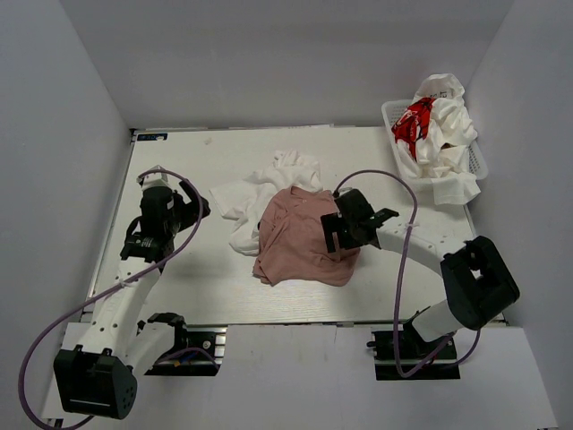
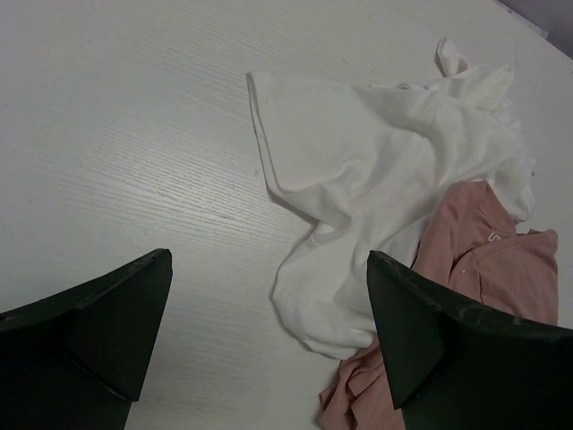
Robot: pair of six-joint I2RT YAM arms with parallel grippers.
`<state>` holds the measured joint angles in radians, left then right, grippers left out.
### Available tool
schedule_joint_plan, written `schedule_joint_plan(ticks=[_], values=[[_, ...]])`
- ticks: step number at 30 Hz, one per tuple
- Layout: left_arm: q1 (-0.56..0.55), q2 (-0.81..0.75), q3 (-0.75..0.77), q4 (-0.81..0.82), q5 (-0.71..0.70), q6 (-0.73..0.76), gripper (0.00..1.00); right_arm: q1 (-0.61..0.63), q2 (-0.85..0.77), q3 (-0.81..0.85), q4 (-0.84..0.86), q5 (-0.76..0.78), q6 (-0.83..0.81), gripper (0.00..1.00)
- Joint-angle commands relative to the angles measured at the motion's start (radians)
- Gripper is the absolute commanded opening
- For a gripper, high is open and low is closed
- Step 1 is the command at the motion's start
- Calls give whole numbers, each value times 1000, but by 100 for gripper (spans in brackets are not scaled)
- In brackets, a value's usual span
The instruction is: Fold and stack the t-shirts
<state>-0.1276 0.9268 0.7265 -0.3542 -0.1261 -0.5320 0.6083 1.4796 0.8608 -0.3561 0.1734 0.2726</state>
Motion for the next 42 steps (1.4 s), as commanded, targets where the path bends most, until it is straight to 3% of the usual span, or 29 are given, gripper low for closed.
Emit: schedule_joint_plan(ticks=[1,3,4,5,7,8,14,18,25,33,35,42], values=[[3,-19,-5,17,13,3,100,18,21,-23,95,12,28,89],[3,-28,-6,8,2,3,100,25,57,-32,131,8,33,80],[3,-40,-15,8,-12,3,100,25,64,-34,155,-1,37,69],[3,-52,-15,8,-21,3,100,31,71,-22,163,3,54,30],[3,-62,-15,-2,-21,3,100,37,50,-3,141,17,71,5],[3,-62,-15,-2,-21,3,100,41,29,15,134,37,73,0],[3,-72,-24,-2,-21,3,100,38,-280,171,54,208,79,0],[3,-72,-24,8,-30,3,100,31,-334,312,91,328,47,0],[3,-42,-15,-3,-52,12,100,-64,-185,657,146,483,-91,0],[3,6,5,-12,-81,12,100,-269,149,1311,239,621,-346,0],[3,21,17,-12,-90,12,100,-304,188,1348,340,598,-447,0],[3,101,66,-22,-102,12,100,-435,295,1452,505,575,-559,0]])
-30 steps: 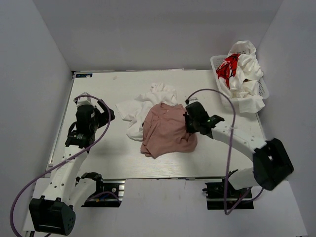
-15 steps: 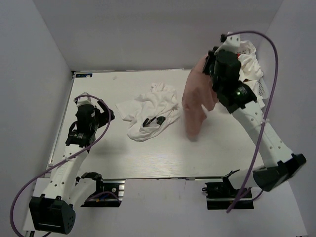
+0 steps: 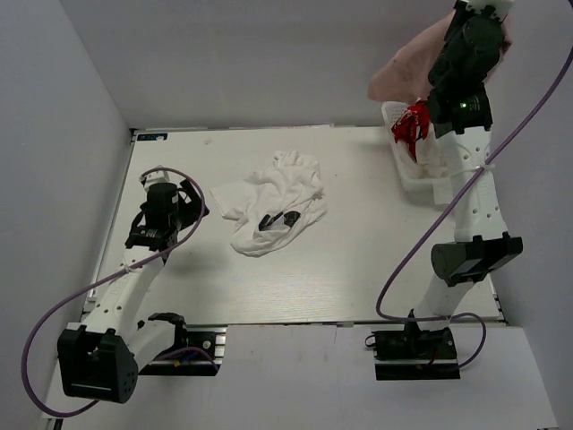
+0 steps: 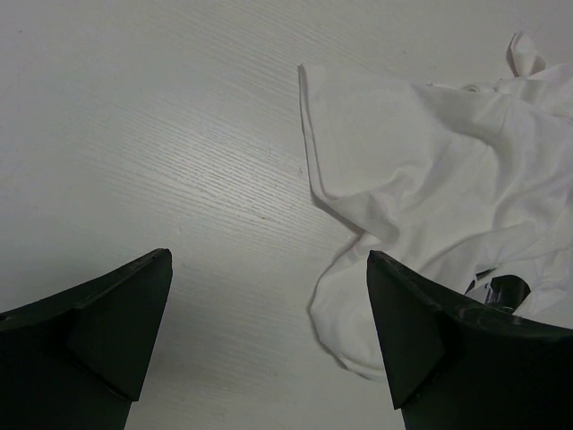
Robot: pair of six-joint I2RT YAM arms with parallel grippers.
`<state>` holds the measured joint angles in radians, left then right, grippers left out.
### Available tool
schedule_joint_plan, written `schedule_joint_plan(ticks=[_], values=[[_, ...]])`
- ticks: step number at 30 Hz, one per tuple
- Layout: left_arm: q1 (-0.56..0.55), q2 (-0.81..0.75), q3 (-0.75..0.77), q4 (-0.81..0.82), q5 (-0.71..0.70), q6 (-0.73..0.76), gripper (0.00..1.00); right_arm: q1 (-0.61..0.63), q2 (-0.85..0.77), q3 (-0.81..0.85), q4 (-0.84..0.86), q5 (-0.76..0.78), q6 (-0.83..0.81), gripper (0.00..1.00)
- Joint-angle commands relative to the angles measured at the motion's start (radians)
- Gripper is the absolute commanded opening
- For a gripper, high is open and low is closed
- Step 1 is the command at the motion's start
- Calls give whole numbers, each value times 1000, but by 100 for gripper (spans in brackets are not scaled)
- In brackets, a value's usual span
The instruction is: Fold and stack the t-shirts
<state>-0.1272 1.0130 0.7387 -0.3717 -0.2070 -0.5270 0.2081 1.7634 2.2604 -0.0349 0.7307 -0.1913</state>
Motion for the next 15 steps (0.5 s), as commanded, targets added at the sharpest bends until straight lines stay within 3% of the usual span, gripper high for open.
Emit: schedule_joint_plan(ticks=[1,6,9,13,15], values=[[3,24,65,-13,-13,7,100,-56,34,53,184,12,-108,0],[3,65,76,0,-3,7,100,-139,87,-1,129,-39,-96,0],[3,117,94,10,9,16,100,-193,108,-120,57,-47,43,0],[3,185,120,1,9,16,100,-268,100,-507,76,-184,241,0],[3,223,142,1,18,25,100,-283,113,-617,82,-201,283,0]])
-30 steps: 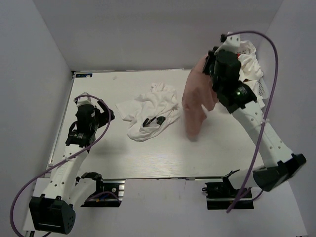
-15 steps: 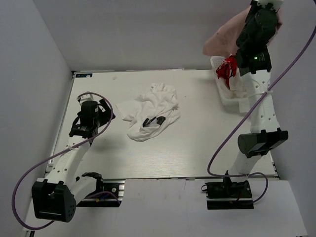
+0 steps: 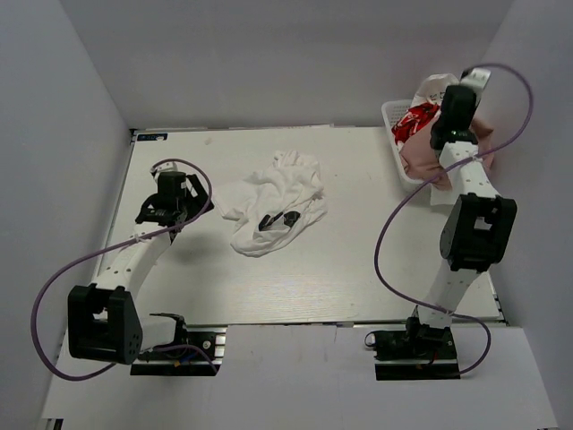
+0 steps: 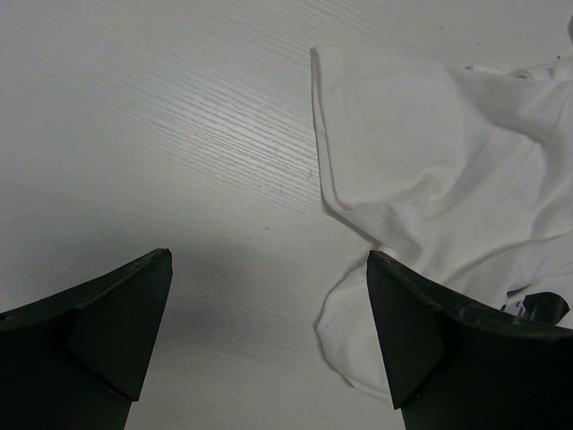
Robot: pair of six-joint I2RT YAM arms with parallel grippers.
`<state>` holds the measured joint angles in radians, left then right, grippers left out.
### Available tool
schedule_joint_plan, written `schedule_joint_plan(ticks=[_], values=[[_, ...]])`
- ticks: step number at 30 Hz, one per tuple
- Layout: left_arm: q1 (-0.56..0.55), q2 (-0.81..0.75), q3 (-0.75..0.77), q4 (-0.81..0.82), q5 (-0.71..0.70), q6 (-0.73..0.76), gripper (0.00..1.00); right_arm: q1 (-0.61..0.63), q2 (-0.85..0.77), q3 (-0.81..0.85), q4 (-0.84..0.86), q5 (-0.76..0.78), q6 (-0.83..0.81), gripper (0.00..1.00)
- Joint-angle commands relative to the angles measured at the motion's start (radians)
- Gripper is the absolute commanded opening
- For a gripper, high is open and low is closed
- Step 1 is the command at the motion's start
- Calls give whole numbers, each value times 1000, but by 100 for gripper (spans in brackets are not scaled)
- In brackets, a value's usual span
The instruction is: Fold and stack the t-shirts
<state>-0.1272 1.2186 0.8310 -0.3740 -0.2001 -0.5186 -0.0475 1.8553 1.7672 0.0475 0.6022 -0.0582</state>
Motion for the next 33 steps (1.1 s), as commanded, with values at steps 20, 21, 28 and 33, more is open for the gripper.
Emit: schedule_joint_plan(ticks=[20,21,28,33], values=[[-6,482,273,41,73,17,100,191,-131,-78,-287,-419,239,90],[-6,505,287,41,73,17,100,208,-99,-72,-279,-455,215,90],[-25,637,332,76,157,17,88,363,157,162,-291,-650,118,90],[-61,734,370,103,191,46,66,448,401,376,-302,-737,81,90]])
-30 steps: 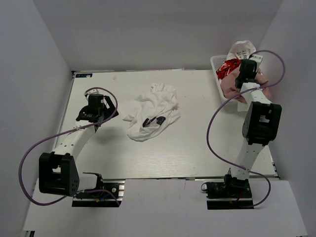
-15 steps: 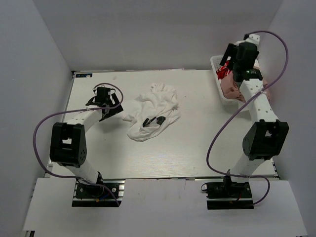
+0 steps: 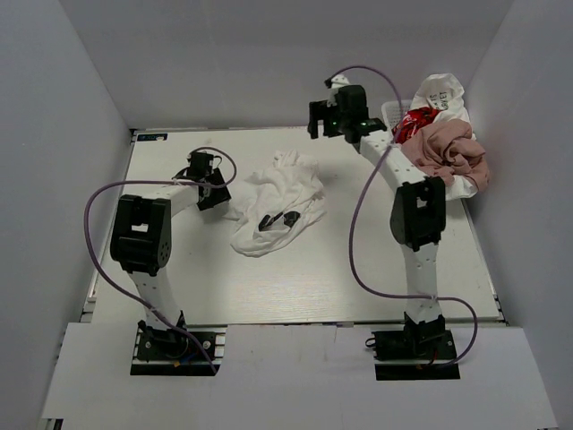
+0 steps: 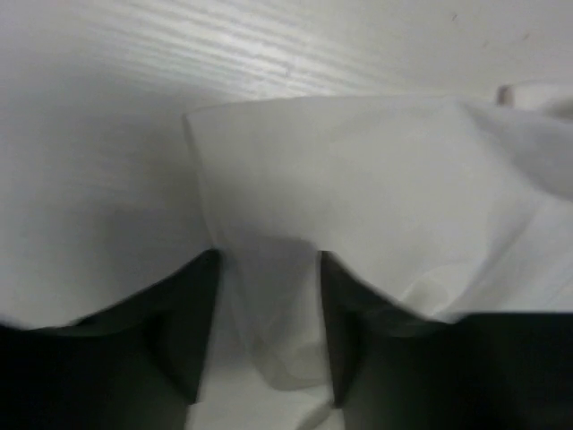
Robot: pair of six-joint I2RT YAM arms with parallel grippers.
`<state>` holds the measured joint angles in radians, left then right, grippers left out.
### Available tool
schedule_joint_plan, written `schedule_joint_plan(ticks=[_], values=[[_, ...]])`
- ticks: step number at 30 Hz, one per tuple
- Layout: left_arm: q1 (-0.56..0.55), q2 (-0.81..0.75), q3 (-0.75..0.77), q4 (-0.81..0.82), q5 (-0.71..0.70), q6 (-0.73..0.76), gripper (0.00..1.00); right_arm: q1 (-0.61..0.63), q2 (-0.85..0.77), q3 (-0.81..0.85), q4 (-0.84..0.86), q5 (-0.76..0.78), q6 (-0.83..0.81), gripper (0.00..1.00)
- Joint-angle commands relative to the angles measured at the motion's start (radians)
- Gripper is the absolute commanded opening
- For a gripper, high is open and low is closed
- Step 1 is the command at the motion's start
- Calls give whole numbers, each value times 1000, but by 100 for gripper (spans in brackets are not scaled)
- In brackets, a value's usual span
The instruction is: Fold and stack the t-shirts
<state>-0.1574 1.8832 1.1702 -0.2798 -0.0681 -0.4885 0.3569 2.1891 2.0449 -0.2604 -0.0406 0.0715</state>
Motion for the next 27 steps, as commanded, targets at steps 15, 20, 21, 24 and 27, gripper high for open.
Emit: schedule_joint_plan(ticks=[15,20,21,24,27], values=[[-50,-13,22,59,-36,44,0,122,350,181,165,-142,-30,27],[-50,-81,65,39,-97,79,0,132,249,88,216,-20,-45,0],[-50,-125,65,39,-98,79,0,137,185,63,225,-9,-58,0],[-50,-220,65,39,-107,100,0,143,-42,-65,297,36,-136,0],[-50,-382,45,62,-128,110,0,154,-229,-165,288,35,-180,0]])
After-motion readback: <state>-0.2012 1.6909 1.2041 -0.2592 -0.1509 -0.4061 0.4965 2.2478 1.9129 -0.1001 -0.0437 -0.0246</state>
